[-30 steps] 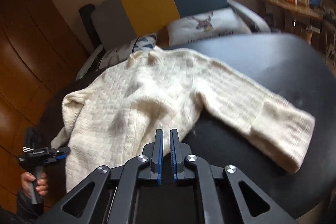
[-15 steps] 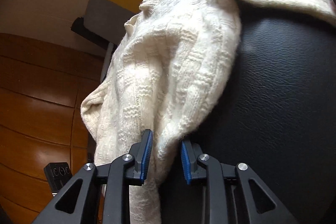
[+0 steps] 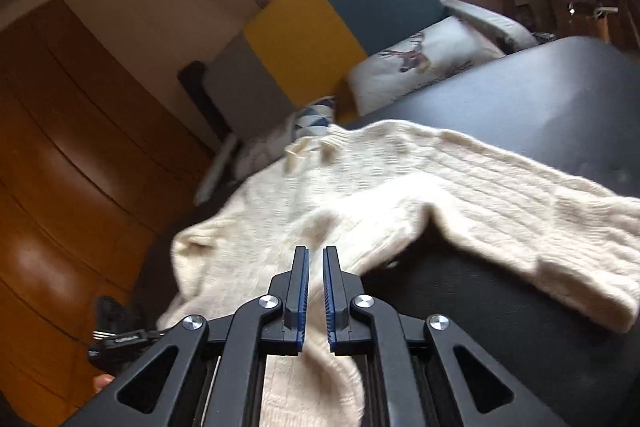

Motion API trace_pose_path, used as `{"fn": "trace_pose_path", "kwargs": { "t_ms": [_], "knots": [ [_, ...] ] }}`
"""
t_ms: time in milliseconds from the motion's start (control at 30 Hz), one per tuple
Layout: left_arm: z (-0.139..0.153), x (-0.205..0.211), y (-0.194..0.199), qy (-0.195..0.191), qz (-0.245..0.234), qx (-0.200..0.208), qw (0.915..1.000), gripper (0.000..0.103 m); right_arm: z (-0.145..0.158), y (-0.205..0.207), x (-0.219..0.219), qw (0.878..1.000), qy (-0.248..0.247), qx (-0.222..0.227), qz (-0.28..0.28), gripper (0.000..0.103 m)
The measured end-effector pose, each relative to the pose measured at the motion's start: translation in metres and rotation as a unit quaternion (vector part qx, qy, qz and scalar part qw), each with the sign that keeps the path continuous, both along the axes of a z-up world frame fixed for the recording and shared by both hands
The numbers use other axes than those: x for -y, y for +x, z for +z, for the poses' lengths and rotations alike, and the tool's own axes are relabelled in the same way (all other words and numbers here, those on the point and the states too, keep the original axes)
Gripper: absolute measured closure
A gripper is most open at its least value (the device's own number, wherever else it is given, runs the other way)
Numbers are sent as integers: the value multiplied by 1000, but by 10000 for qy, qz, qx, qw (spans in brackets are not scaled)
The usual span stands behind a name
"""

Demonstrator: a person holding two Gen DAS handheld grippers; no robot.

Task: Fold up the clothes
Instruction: 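Lay the sweater flat on the ottoman and open both grippers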

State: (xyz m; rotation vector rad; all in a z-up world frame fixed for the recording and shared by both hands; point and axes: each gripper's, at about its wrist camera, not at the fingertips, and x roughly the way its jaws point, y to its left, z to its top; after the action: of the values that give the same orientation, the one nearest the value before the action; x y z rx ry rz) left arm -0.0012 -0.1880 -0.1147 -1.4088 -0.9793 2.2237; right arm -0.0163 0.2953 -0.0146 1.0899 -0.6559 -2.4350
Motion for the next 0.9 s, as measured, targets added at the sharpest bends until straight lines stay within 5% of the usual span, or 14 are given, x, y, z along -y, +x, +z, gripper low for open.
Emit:
{"fn": "trace_pose_path", "kwargs": {
  "t_ms": [133, 333, 433, 500, 600, 667, 767, 900],
  "knots": [
    [-15, -16, 3, -509, -243, 191, 9982, 89, -24, 7, 3, 9993, 26, 327, 191, 88],
    [-11, -25, 11, -422, -429, 107, 9981, 87, -58, 13, 52, 9854, 1470, 454, 722, 83],
    [-4, -15, 15, -84, -314, 40, 9995, 72, -75, 15, 76, 9696, 2182, 514, 983, 83],
    [3, 0, 21, 71, -95, -59, 9999, 54, -85, 16, 88, 9594, 2540, 563, 1091, 83],
    [8, 40, 35, -81, 531, -94, 9985, 49, -86, 10, 70, 9655, 2358, 706, 844, 83],
    [11, 76, 45, -394, 1158, -81, 9925, 49, -86, 7, 58, 9690, 2236, 801, 678, 82],
    [16, 126, 62, -1153, 2044, 113, 9720, 49, -87, 5, 50, 9721, 2133, 832, 518, 81],
    [13, 171, 80, -1661, 2584, 497, 9503, 42, -88, 11, 60, 9706, 2260, 671, 493, 79]
  ]
}}
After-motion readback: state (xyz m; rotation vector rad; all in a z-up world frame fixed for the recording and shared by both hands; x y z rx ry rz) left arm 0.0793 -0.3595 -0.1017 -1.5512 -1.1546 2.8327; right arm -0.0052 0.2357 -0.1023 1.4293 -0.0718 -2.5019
